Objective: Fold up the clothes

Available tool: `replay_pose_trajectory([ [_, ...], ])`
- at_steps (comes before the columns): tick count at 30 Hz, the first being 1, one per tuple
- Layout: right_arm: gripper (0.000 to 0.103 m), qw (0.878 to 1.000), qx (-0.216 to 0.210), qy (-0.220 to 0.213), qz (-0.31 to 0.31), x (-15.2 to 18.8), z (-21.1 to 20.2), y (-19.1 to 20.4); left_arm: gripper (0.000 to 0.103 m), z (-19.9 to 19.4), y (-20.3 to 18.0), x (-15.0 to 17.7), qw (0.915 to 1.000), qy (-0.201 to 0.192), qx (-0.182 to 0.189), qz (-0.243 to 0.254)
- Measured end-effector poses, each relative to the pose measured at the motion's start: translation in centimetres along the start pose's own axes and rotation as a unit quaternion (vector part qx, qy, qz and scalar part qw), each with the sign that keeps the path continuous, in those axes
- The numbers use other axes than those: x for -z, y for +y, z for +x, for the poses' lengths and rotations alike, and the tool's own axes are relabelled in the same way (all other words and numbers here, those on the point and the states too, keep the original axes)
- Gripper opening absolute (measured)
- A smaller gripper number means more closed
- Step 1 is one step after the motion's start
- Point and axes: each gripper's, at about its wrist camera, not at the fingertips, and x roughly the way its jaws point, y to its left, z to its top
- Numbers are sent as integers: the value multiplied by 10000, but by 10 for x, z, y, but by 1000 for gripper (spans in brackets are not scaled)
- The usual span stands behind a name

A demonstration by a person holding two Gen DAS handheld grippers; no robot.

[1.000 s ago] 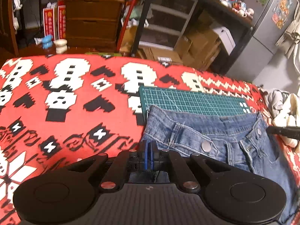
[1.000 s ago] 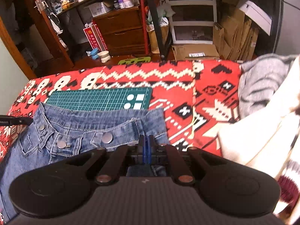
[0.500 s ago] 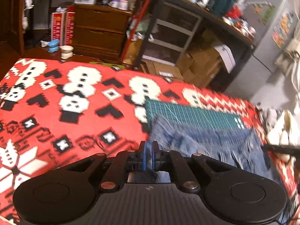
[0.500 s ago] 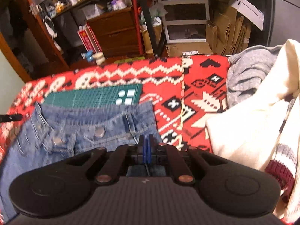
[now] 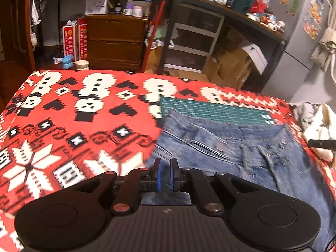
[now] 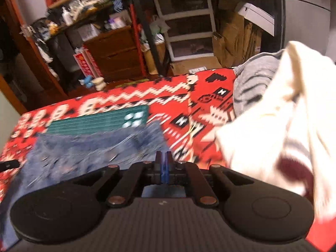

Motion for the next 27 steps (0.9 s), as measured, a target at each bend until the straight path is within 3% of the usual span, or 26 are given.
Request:
replay_pose_trajectory([
  [4,2,9992,120,50,-381,41,-39,26,6,-15,-24,11,9996,-38,92,273],
  [8,2,9987,280,105,-420,81,-66,40,6,-29,-45,20,9989,-86,210,399],
  [14,2,9989,417,103,-206,130,-86,53,6,-44,-73,41,9990,-54,35,453],
  [18,2,9980,479,159,-387,148,-92,66,6,-55,-87,63,9993,66,-79,363],
  [20,3,9976,498,165,-454,154,-94,72,11,-57,-93,76,9991,138,-137,381],
  [27,3,9985,300,147,-435,161,-95,81,13,-60,-107,104,9988,187,-349,291],
])
